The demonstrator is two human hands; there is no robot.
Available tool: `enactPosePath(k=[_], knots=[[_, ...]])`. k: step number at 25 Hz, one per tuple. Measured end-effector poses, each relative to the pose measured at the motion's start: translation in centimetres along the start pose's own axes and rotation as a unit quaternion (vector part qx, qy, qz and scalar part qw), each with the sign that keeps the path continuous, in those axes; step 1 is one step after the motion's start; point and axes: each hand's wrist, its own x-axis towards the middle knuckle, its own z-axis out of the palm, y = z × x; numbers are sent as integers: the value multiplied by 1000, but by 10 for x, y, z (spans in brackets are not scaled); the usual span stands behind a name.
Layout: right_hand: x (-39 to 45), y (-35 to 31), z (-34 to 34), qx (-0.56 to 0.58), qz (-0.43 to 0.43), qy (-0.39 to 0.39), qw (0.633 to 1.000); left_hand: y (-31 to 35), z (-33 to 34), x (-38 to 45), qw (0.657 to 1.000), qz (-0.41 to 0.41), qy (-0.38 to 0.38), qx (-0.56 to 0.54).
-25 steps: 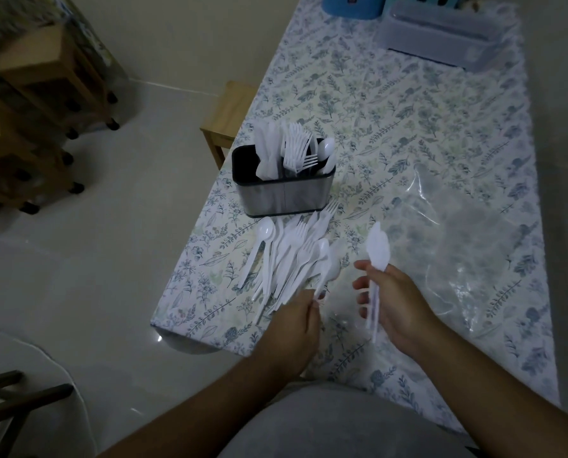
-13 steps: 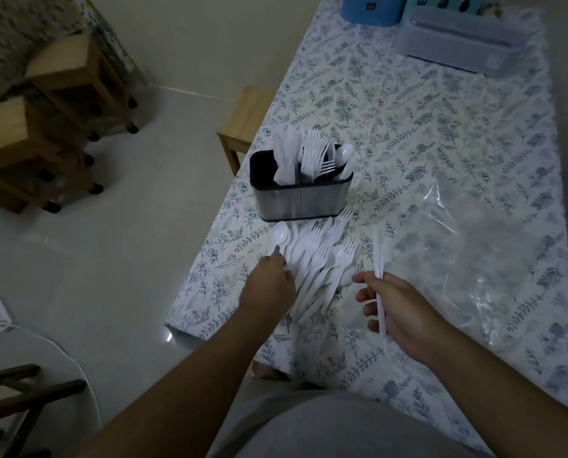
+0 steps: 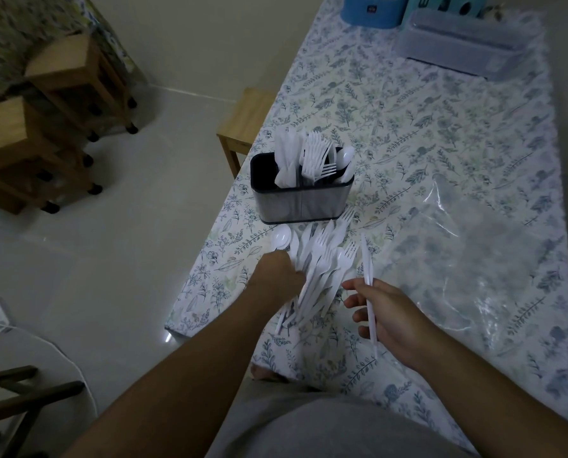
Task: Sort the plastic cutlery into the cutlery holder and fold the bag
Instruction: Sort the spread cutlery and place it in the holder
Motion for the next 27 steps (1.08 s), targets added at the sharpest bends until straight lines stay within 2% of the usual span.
enactPosePath(k=[3, 9, 13, 15, 18, 19, 21, 24, 26, 27], knots=[[1, 0, -2, 7, -2, 3, 1000, -4, -5, -5, 1000, 1, -17, -18], [0, -7, 8, 50, -12, -9, 999, -3, -21, -41, 994, 23, 14, -111], [-1, -7, 22, 64, -26, -63, 996, 26, -10, -75, 987, 112, -28, -115], [1, -3, 26, 57, -16, -53, 997, 35, 0, -84, 980, 170, -31, -97], [6, -5, 24, 110, -7, -7, 994, 38, 2, -91, 968, 222, 11, -118], [8, -8, 24, 148, -13, 13, 989, 39, 3, -93, 965, 214, 35, -150], [8, -16, 25, 216, -41, 50, 974, 38, 6, -96, 956, 144, 80, -243], [8, -19, 28, 268, -81, 87, 956, 32, 11, -98, 933, 40, 96, -344], [10, -18, 25, 319, -82, 89, 940, 29, 10, -100, 933, 9, 61, -355], [10, -16, 24, 345, -82, 85, 931, 31, 12, -101, 923, -11, 20, -384]])
